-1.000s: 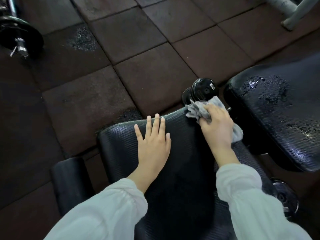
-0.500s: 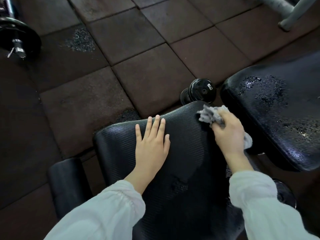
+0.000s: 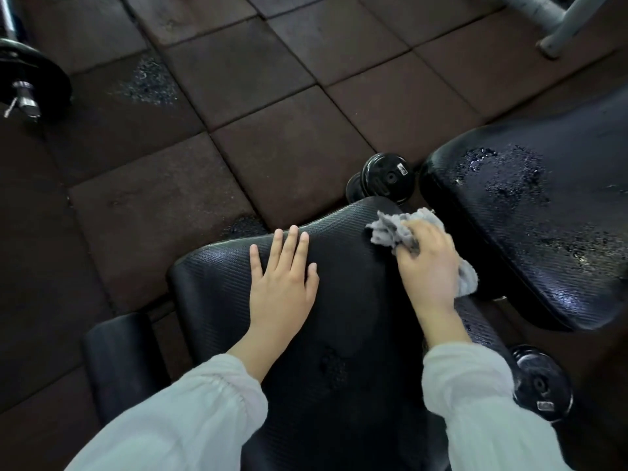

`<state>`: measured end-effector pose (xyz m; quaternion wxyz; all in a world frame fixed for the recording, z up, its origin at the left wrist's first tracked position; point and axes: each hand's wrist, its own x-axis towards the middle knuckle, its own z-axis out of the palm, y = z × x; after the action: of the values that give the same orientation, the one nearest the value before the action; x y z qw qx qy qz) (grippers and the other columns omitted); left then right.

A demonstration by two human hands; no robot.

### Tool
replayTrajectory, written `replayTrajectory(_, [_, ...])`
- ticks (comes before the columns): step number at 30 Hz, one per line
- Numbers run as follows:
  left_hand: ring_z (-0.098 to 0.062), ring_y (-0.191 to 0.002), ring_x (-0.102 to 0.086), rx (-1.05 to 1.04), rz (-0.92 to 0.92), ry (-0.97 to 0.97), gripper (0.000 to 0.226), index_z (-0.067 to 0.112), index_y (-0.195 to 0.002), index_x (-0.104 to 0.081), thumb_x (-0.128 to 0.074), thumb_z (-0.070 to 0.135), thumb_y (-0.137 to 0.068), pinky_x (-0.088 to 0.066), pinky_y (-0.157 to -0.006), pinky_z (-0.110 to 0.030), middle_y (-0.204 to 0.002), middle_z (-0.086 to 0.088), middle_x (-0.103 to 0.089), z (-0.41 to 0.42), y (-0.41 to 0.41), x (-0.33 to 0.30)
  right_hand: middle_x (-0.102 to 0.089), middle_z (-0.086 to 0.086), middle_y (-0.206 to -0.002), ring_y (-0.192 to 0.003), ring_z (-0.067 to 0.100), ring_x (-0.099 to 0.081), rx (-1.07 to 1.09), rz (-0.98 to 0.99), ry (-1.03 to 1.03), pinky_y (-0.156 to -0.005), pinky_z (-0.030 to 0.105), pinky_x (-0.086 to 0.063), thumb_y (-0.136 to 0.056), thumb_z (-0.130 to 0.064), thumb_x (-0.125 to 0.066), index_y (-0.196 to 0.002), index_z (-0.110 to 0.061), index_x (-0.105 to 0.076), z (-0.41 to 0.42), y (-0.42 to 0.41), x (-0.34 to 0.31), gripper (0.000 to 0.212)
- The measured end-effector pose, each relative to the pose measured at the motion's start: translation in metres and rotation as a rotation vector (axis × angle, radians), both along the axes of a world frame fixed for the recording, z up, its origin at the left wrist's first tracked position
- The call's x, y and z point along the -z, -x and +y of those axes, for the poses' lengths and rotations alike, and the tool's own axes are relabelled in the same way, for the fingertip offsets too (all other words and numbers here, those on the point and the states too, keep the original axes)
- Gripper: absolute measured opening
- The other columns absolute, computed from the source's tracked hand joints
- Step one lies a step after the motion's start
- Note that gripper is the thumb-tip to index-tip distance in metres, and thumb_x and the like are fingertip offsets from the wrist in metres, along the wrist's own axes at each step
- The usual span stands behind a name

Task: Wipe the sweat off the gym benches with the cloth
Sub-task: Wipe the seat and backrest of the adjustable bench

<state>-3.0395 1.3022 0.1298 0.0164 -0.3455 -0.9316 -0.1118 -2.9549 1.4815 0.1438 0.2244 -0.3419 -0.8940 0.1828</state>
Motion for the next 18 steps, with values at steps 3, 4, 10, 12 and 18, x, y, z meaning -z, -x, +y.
replayTrajectory(3, [-0.028,-0.126,-0.047,-0.003,-0.019,0.008,0.052,0.007,-0.128,-0.054,-0.031,0.033,-0.089,-0.032,-0.098,-0.061,-0.135,-0.009,-0.053,0.0,0.0,-0.001,-0.067,0.01,-0.101,-0.095,0.036,-0.058,0.017,-0.059,0.046,-0.076,0.04,-0.044,-0.067,-0.015,-0.052,-0.095,-0.008,-0.067,0.006,0.029,-0.006,0.033])
replayTrajectory(4, [-0.028,-0.126,-0.047,-0.003,-0.022,0.011,0.052,0.007,-0.128,-0.054,-0.031,0.033,-0.089,-0.032,-0.098,-0.061,-0.135,-0.009,-0.052,0.0,0.0,-0.001,-0.068,0.009,-0.1,-0.094,0.036,-0.058,-0.061,-0.075,0.035,-0.075,0.043,-0.045,-0.065,-0.015,-0.053,-0.094,-0.008,-0.068,0.005,0.034,-0.007,0.033])
replayTrajectory(10, [-0.031,-0.128,-0.044,-0.028,-0.089,0.017,0.055,0.006,-0.129,-0.053,-0.029,0.032,-0.087,-0.029,-0.098,-0.064,-0.136,-0.012,-0.051,0.007,-0.001,-0.007,-0.067,0.005,-0.11,-0.102,0.028,-0.059,-0.273,-0.081,0.032,-0.086,0.045,-0.045,-0.067,-0.027,-0.043,-0.101,-0.012,-0.069,-0.016,-0.021,-0.002,0.045])
replayTrajectory(12, [-0.033,-0.126,-0.047,0.009,-0.066,0.003,0.054,0.006,-0.127,-0.055,-0.03,0.033,-0.087,-0.03,-0.096,-0.065,-0.133,-0.012,-0.053,0.012,-0.001,-0.011,-0.067,0.008,-0.11,-0.103,0.03,-0.059,-0.107,-0.062,0.034,-0.088,0.045,-0.045,-0.07,-0.028,-0.041,-0.103,-0.01,-0.068,-0.012,-0.05,0.003,0.047])
replayTrajectory(18, [-0.032,-0.128,-0.044,0.198,-0.065,-0.03,0.053,0.008,-0.129,-0.054,-0.032,0.036,-0.089,-0.03,-0.1,-0.06,-0.135,-0.011,-0.052,0.029,-0.006,-0.012,-0.068,0.012,-0.098,-0.092,0.037,-0.06,0.124,-0.059,0.068,-0.078,0.046,-0.047,-0.065,-0.014,-0.054,-0.094,-0.006,-0.067,0.0,-0.022,-0.005,0.032])
